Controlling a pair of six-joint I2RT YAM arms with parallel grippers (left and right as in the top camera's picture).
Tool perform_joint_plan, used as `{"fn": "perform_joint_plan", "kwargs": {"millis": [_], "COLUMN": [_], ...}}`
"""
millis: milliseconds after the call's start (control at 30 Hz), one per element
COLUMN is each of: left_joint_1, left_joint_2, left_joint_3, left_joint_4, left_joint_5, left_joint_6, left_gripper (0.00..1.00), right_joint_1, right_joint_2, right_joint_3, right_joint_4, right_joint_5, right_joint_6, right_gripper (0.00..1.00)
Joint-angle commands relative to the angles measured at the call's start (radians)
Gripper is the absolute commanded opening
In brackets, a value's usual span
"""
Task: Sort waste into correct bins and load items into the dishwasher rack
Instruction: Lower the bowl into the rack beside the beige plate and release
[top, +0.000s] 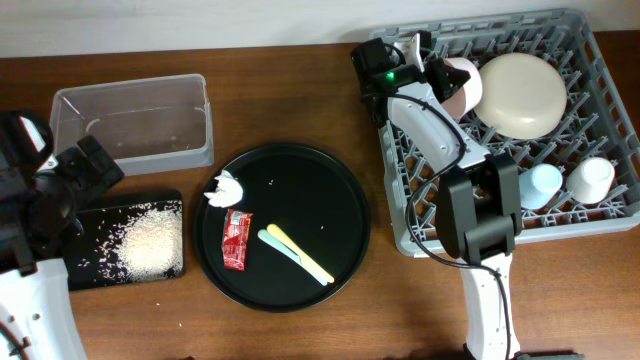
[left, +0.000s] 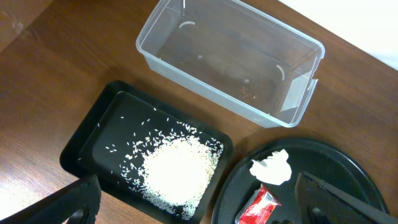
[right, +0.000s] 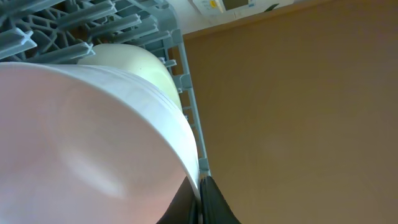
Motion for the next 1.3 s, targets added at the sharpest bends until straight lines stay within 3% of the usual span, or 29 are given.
{"fn": "perform_joint_plan", "kwargs": {"millis": [0, 467, 833, 1267], "left_joint_1": [0.007, 0.007, 0.007, 0.007], "left_joint_2": [-0.002, -0.002, -0.002, -0.002], "left_joint_3": [0.013, 0.013, 0.013, 0.013], "left_joint_4": [-0.001, -0.001, -0.001, -0.001], "left_joint_5": [0.000, 0.000, 0.000, 0.000], "left_joint_6": [-0.010, -0.010, -0.010, -0.010], "left_gripper": [0.99, 0.99, 0.99, 0.99], "right_joint_1": [-0.012, -0.012, -0.014, 0.038], "right_joint_2": [0.024, 0.023, 0.019, 0.019], "right_joint_3": [-0.003, -0.003, 0.005, 0.004], "right_joint_4": [0.007, 0.018, 0.033, 0.013], "right_joint_5": [0.031, -0.026, 0.127, -0.047], "right_joint_6": [0.009, 0.008, 0.007, -0.019], "right_gripper": [0.04, 0.04, 0.04, 0.04]}}
